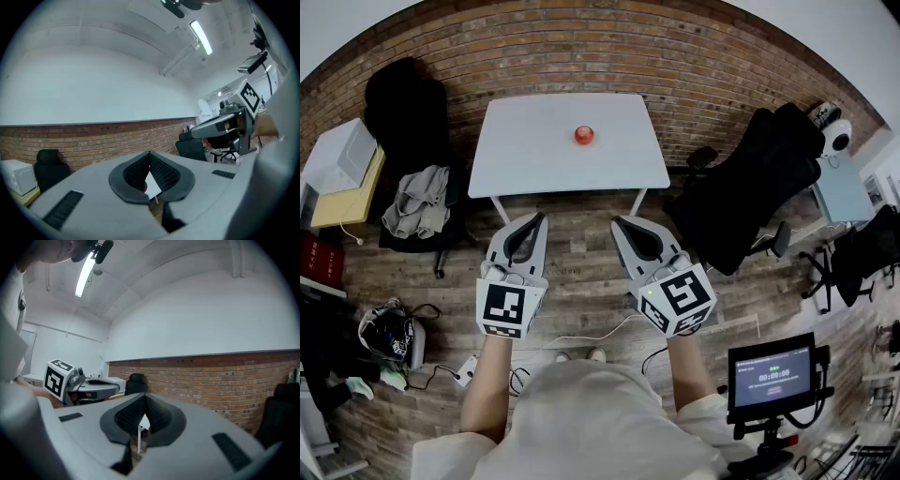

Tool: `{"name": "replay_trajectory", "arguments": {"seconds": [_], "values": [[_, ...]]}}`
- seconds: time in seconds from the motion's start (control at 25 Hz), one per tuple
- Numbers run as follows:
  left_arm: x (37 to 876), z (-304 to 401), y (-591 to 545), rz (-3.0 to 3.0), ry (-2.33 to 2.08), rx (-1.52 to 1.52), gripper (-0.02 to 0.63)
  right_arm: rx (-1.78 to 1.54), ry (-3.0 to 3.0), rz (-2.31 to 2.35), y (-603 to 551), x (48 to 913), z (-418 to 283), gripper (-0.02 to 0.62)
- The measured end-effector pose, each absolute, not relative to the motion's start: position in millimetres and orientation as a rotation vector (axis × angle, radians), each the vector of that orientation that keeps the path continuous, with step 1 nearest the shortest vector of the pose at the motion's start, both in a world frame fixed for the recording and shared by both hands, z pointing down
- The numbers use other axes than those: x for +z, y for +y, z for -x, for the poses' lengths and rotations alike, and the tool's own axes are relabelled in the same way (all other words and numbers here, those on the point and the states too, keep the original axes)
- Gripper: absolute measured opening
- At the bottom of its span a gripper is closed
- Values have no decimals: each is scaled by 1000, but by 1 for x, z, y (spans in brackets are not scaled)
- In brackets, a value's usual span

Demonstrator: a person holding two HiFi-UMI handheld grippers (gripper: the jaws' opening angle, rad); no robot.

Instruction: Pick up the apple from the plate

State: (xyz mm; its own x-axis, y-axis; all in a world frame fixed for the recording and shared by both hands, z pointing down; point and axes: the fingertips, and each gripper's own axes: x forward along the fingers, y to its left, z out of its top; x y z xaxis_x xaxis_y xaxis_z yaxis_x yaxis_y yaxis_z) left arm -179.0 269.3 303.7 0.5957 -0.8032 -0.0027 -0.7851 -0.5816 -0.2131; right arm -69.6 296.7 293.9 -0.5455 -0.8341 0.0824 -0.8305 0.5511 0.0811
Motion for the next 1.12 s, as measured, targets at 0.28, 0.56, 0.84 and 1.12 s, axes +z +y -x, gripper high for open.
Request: {"name": "replay_trajectory", "arguments": {"seconds": [0.28,0.56,0.84,1.12], "values": [[296,170,269,2611,1313,-141,5,-19,-2713,-1443,300,290,60,2],[299,160,269,2617,1321,-159,5,77,-2869,-1394,305,281,50,2],[305,143,272,2618,1346,-181,5,82,-2868,-1393,300,280,26,2],[315,132,284,2583,1364,-228,5,126,-2869,-1357,306,293,13,2]]}}
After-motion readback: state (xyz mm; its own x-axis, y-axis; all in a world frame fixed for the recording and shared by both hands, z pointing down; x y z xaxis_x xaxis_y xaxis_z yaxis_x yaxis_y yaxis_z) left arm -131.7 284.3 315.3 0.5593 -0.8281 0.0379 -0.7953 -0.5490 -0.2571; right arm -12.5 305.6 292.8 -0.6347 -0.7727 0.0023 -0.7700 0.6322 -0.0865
